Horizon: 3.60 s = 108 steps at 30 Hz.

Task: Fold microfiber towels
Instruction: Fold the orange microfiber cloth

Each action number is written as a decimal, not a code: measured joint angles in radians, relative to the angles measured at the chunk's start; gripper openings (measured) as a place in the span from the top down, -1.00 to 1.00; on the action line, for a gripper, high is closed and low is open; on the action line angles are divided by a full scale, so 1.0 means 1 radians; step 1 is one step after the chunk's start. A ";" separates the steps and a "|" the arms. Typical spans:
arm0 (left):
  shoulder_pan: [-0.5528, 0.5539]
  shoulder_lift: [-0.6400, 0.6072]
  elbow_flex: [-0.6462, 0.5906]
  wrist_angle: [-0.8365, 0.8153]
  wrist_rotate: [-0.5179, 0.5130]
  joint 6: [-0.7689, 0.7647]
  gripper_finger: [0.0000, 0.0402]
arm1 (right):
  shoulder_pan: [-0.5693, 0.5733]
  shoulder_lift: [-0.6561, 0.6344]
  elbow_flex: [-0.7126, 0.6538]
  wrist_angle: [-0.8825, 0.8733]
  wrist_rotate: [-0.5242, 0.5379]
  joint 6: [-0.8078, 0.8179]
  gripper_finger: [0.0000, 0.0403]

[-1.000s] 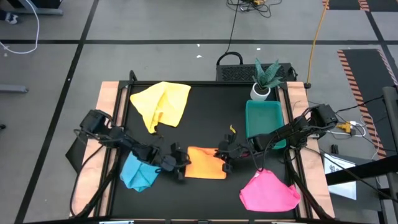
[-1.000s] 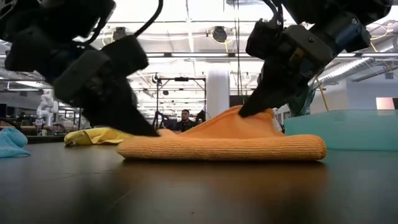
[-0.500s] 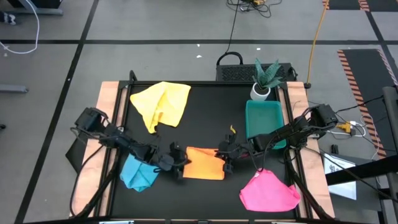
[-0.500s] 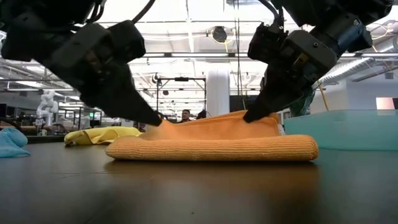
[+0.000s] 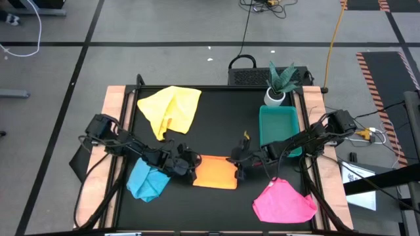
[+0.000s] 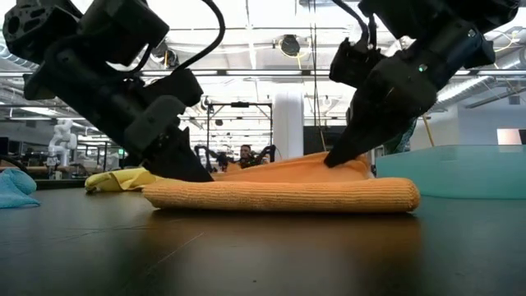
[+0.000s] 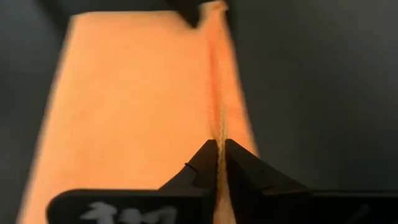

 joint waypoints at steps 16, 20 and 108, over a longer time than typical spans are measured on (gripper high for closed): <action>-0.029 -0.055 0.001 0.058 -0.005 0.019 0.96 | 0.019 -0.070 -0.001 0.024 -0.065 0.029 0.64; 0.003 -0.033 0.002 0.045 -0.003 0.038 0.97 | 0.008 -0.026 -0.015 0.034 -0.054 0.064 0.76; -0.084 -0.010 0.000 0.100 0.194 -0.026 0.94 | 0.204 0.279 0.271 0.205 -0.245 -0.131 0.98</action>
